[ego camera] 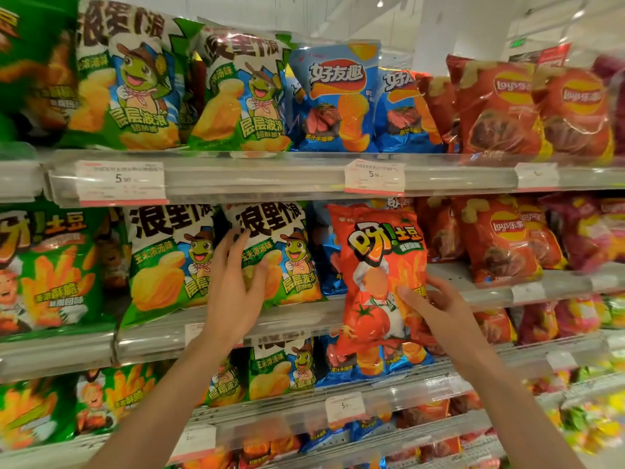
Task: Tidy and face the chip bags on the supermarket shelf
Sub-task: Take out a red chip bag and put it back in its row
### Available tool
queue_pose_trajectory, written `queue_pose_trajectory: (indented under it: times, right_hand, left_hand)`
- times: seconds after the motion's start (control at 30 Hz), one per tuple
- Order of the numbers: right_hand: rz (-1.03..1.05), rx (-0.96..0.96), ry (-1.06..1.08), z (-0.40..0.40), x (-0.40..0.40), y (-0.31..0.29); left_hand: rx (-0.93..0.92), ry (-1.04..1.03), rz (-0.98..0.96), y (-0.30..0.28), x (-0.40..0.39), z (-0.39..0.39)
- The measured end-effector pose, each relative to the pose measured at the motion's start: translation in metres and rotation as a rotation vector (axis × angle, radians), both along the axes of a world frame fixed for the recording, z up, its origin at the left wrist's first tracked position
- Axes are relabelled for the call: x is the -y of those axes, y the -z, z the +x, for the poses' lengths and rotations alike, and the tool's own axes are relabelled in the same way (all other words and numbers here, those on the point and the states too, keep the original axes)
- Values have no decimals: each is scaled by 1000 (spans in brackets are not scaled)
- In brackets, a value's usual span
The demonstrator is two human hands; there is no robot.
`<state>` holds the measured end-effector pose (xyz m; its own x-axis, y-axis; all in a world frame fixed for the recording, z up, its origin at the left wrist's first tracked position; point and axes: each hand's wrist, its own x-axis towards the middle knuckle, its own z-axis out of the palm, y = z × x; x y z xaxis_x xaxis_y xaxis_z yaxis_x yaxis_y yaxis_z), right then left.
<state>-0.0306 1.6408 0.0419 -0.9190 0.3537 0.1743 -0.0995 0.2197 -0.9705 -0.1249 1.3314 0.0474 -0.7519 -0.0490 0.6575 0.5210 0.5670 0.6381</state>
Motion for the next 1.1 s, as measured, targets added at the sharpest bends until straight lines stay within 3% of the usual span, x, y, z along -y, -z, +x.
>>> queue_pose_trajectory:
  times: [0.1,0.33,0.73,1.1]
  right_hand:
    - [-46,-10,-10,0,4,0]
    - [-95,-21,-52,8,16,4]
    - [-111,-24,-152,13,7,31]
    - [-159,-15,-189,26,61,44]
  left_hand:
    - [-43,121,11,-7,-18,17]
    - [307,520,90,3,-80,49]
    - [389,387,177,23,-99,73]
    - [411,305,244,36,-46,100]
